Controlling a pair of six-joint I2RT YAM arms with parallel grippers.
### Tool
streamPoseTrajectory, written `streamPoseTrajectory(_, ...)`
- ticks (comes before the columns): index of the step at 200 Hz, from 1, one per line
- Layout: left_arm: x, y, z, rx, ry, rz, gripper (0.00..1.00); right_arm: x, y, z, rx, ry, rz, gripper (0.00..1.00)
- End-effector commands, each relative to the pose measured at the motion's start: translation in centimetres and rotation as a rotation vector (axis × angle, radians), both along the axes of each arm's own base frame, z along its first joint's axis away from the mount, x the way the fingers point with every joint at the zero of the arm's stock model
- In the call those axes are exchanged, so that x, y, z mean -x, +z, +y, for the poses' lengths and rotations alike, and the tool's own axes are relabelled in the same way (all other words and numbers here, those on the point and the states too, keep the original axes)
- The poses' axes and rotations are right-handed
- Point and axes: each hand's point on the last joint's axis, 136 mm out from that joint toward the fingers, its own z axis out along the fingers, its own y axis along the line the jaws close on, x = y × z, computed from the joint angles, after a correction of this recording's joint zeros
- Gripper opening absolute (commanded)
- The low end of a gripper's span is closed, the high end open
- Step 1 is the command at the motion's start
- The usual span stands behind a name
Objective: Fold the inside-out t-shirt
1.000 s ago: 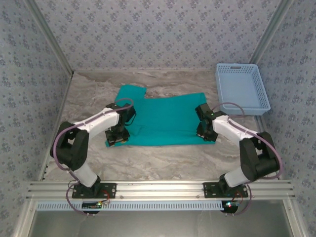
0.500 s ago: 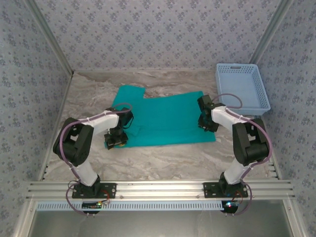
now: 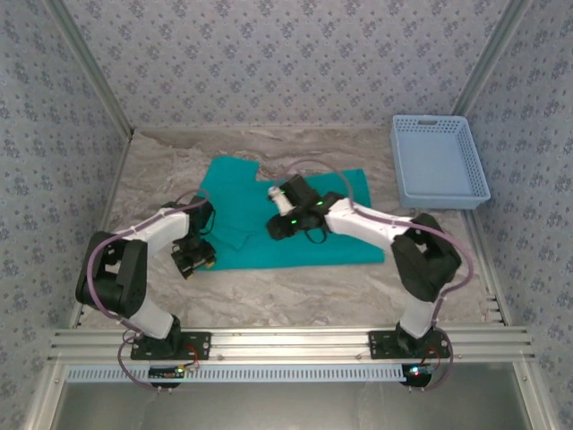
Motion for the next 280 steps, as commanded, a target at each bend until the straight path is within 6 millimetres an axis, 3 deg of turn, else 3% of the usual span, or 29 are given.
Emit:
streamPoseTrajectory(1, 1.1, 1.2, 0.4, 0.036, 0.078, 0.019, 0.51, 1.6, 0.9, 6.2, -0.039, 0.361, -0.263, 0.49)
streamPoseTrajectory(32, 0.8, 1.5, 1.1, 0.047, 0.167, 0.003, 0.52, 0.5, -2.0, 10.3, 0.1, 0.452, -0.424, 0.52)
streamPoseTrajectory(65, 0.5, 0.4, 1.4, 0.023, 0.189, 0.028, 0.52, -1.6, -4.2, 11.7, 0.208, 0.417, -0.517, 0.52)
streamPoseTrajectory(99, 1.6, -1.5, 2.1, -0.004, 0.205, 0.09, 0.5, -3.6, -5.6, 11.0, 0.276, 0.354, -0.526, 0.5)
streamPoseTrajectory(158, 3.4, -2.6, 3.6, -0.046, 0.196, 0.143, 0.48, -9.4, -3.6, 7.9, 0.231, 0.148, -0.466, 0.48)
streamPoseTrajectory(185, 3.5, -2.4, 3.4, -0.019, 0.189, 0.141, 0.48, -12.8, -3.9, 5.6, 0.229, 0.009, -0.387, 0.48)
streamPoseTrajectory(198, 3.5, -2.1, 3.1, -0.005, 0.185, 0.14, 0.49, -13.3, -3.0, 5.1, 0.207, -0.033, -0.358, 0.49)
streamPoseTrajectory(234, 2.5, 0.3, 3.2, 0.01, 0.19, 0.063, 0.52, -10.2, 0.9, 5.1, 0.083, -0.015, -0.293, 0.51)
streamPoseTrajectory(265, 2.0, 2.2, 3.2, 0.016, 0.195, 0.004, 0.52, -3.0, 1.4, 7.1, -0.086, 0.17, -0.072, 0.49)
streamPoseTrajectory(280, 1.5, 2.9, 3.3, 0.015, 0.192, -0.022, 0.52, -1.2, 1.4, 9.3, -0.19, 0.194, 0.02, 0.47)
